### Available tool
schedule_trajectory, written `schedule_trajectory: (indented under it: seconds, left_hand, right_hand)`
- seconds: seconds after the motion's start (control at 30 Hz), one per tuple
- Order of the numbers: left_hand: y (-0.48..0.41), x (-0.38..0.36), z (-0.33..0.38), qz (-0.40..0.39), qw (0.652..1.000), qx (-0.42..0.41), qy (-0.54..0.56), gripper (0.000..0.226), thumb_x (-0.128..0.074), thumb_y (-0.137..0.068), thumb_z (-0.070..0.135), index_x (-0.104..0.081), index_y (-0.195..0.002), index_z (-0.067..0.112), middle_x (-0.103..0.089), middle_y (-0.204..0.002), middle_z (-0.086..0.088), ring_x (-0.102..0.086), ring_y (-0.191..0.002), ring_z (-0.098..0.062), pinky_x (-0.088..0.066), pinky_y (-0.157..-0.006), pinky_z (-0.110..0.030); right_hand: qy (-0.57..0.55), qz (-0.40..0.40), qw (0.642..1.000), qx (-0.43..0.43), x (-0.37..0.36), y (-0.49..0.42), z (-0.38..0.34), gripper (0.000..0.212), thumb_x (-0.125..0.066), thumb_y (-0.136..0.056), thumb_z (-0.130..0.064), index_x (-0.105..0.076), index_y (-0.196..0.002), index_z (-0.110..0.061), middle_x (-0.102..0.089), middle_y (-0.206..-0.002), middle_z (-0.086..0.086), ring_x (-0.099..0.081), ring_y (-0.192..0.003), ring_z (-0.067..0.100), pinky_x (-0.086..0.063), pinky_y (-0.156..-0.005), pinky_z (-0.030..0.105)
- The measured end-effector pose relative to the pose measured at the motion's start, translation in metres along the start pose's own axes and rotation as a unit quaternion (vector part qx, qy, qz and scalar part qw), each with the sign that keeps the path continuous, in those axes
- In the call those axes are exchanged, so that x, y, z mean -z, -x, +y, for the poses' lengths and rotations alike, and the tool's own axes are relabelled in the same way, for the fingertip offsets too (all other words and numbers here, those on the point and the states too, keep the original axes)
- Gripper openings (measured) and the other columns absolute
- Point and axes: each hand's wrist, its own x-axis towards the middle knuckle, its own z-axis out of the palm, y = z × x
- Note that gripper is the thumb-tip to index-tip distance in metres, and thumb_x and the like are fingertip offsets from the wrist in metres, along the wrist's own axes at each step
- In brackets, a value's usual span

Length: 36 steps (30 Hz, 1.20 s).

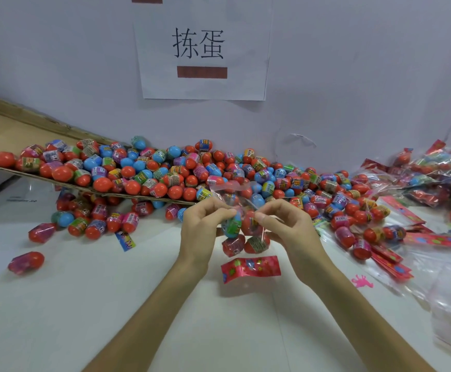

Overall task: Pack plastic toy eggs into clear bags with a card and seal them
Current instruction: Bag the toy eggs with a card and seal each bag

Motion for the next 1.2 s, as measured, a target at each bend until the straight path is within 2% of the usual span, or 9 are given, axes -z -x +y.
schedule_trajectory:
  seconds: [0.1, 0.2, 0.27, 0.43, 0.57, 0.7, 0.9, 1.07, 1.2]
  left_hand:
    - [0.001, -0.002, -0.001, 0.009, 1.000, -0.020, -0.004, 0.025, -0.071, -0.093, 0.012, -0.065, -0.069, 0.014, -0.069, -0.081, -0.018, -0.066, -0.076, -0.020, -0.059, -0.067, -0.033]
    - [0.002, -0.003, -0.003, 0.015, 0.999, -0.032, 0.000, 0.013, -0.072, -0.095, 0.019, -0.076, -0.084, 0.014, -0.075, -0.083, -0.011, -0.072, -0.084, -0.024, -0.062, -0.080, -0.047]
    - [0.004, -0.004, -0.002, 0.018, 0.999, -0.024, 0.015, 0.013, -0.073, -0.093, 0.026, -0.079, -0.092, 0.014, -0.079, -0.087, -0.006, -0.076, -0.089, -0.024, -0.063, -0.085, -0.048]
    - [0.003, -0.005, 0.003, -0.044, 0.997, 0.060, 0.014, 0.054, -0.078, -0.079, 0.062, -0.071, -0.119, 0.025, -0.079, -0.106, 0.003, -0.076, -0.100, -0.019, -0.062, -0.086, -0.044]
    - [0.003, -0.002, 0.000, -0.183, 0.976, 0.114, -0.024, 0.033, -0.077, -0.092, 0.024, -0.071, -0.122, 0.010, -0.078, -0.110, -0.014, -0.074, -0.103, -0.037, -0.062, -0.091, -0.046]
    - [0.006, -0.003, -0.004, -0.203, 0.975, 0.085, -0.021, 0.034, -0.069, -0.091, -0.010, -0.070, -0.119, 0.008, -0.078, -0.109, -0.017, -0.075, -0.104, -0.032, -0.063, -0.080, -0.033]
    - [0.002, 0.001, -0.006, -0.232, 0.968, 0.079, -0.057, 0.042, -0.074, -0.088, -0.009, -0.068, -0.125, 0.007, -0.078, -0.108, -0.017, -0.075, -0.099, -0.026, -0.062, -0.080, -0.030]
    - [-0.002, 0.009, -0.002, -0.277, 0.952, 0.081, -0.104, 0.053, -0.079, -0.083, -0.007, -0.066, -0.128, 0.016, -0.079, -0.111, -0.004, -0.075, -0.105, -0.022, -0.060, -0.092, -0.035]
    - [0.000, 0.007, 0.004, -0.239, 0.965, 0.080, -0.080, 0.052, -0.086, -0.080, 0.034, -0.064, -0.127, 0.030, -0.076, -0.114, 0.009, -0.074, -0.104, -0.011, -0.060, -0.081, -0.027]
  right_hand:
    - [-0.011, -0.002, 1.000, -0.018, -0.003, 0.000, 0.000, 0.010, -0.073, -0.091, -0.013, -0.065, -0.096, -0.010, -0.072, -0.088, 0.003, -0.072, -0.083, 0.020, -0.058, -0.071, 0.029]
    - [-0.011, -0.001, 0.998, -0.055, -0.004, -0.001, 0.000, 0.025, -0.075, -0.090, -0.021, -0.063, -0.112, -0.016, -0.073, -0.102, 0.001, -0.075, -0.090, 0.018, -0.059, -0.069, 0.028]
    - [-0.013, -0.024, 0.997, -0.069, -0.004, 0.000, -0.001, 0.021, -0.074, -0.092, -0.022, -0.067, -0.108, -0.012, -0.075, -0.100, 0.004, -0.075, -0.089, 0.018, -0.059, -0.066, 0.029]
    - [-0.036, 0.024, 0.999, -0.032, 0.000, -0.001, -0.003, 0.014, -0.073, -0.092, -0.017, -0.065, -0.096, -0.007, -0.073, -0.098, 0.012, -0.075, -0.089, 0.026, -0.061, -0.067, 0.037]
    - [-0.073, 0.064, 0.995, -0.017, 0.011, -0.004, -0.007, 0.010, -0.073, -0.091, -0.013, -0.064, -0.094, -0.010, -0.070, -0.099, 0.015, -0.073, -0.091, 0.031, -0.062, -0.069, 0.044]
    - [-0.095, 0.084, 0.992, -0.022, 0.018, -0.006, -0.010, 0.007, -0.072, -0.090, -0.013, -0.066, -0.088, -0.013, -0.070, -0.088, 0.007, -0.072, -0.084, 0.023, -0.059, -0.064, 0.039]
    - [-0.115, 0.075, 0.989, -0.050, 0.021, -0.006, -0.008, 0.016, -0.070, -0.089, -0.006, -0.062, -0.077, -0.014, -0.069, -0.081, 0.004, -0.069, -0.076, 0.019, -0.058, -0.060, 0.037]
    - [-0.085, 0.060, 0.994, -0.046, 0.018, -0.007, -0.004, 0.018, -0.071, -0.087, -0.005, -0.063, -0.073, -0.014, -0.069, -0.082, 0.004, -0.068, -0.076, 0.018, -0.056, -0.059, 0.031]
    - [-0.026, 0.021, 0.999, -0.030, 0.017, -0.007, -0.004, 0.013, -0.073, -0.085, -0.003, -0.065, -0.077, -0.009, -0.072, -0.080, 0.003, -0.067, -0.075, 0.020, -0.055, -0.059, 0.033]
